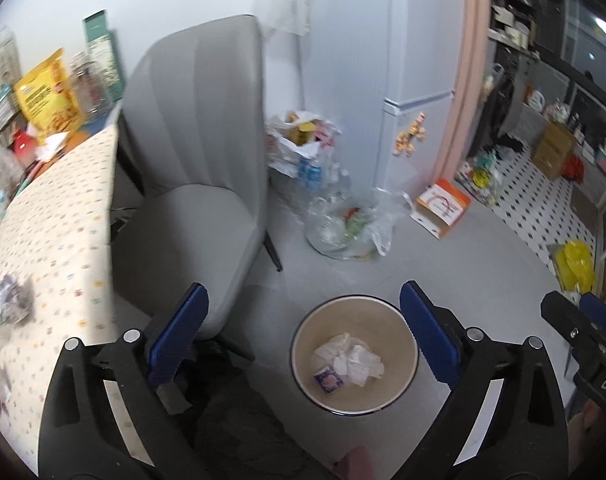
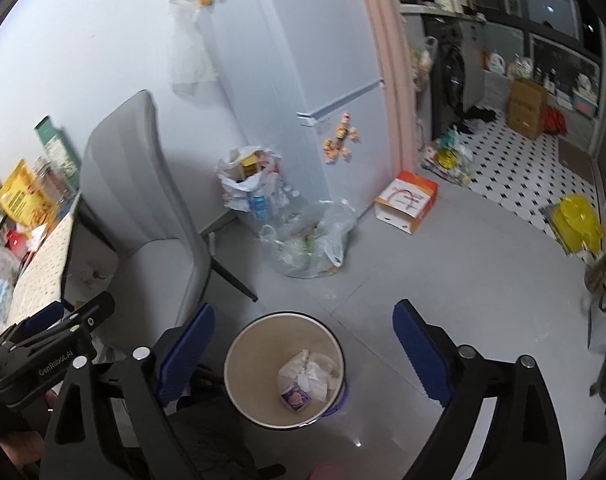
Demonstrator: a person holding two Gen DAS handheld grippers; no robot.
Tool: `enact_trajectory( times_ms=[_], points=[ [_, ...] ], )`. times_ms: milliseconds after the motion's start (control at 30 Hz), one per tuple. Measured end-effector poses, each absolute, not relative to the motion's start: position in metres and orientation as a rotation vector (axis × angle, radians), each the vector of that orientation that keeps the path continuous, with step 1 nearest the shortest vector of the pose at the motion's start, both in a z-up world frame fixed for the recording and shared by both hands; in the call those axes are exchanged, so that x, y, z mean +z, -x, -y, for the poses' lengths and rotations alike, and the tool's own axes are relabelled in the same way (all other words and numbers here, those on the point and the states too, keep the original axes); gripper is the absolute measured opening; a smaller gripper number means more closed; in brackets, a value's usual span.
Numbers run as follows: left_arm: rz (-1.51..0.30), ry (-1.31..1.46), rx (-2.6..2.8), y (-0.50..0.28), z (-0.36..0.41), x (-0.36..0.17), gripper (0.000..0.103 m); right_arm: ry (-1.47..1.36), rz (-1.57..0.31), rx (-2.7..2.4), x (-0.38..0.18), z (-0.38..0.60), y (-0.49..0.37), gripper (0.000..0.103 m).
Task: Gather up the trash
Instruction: 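Move both open tools back over the table toward the foil and red wrappers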
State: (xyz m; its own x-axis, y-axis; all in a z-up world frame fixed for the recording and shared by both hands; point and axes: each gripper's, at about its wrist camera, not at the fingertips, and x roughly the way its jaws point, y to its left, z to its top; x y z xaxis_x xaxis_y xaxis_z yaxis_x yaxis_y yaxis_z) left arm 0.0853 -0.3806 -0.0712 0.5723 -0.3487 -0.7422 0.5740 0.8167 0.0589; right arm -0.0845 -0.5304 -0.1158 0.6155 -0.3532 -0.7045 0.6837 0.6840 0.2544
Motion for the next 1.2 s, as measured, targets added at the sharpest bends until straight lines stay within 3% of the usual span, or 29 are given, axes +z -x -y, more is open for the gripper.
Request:
enact_trajectory(
  times_ms=[600,1200],
  points=[
    [-0.691,-0.083,-0.318,-0.112,0.209,-0.017,0.097,-0.358,-0.644,-0.388,-0.058,0.401,0.014,0.092],
    [-0.677,0.111,-0.091,-0.118,0.048,-0.016,0.097,-0.192,-0.67,-0.175,-0.029,0.259,-0.036,0.092]
  ],
)
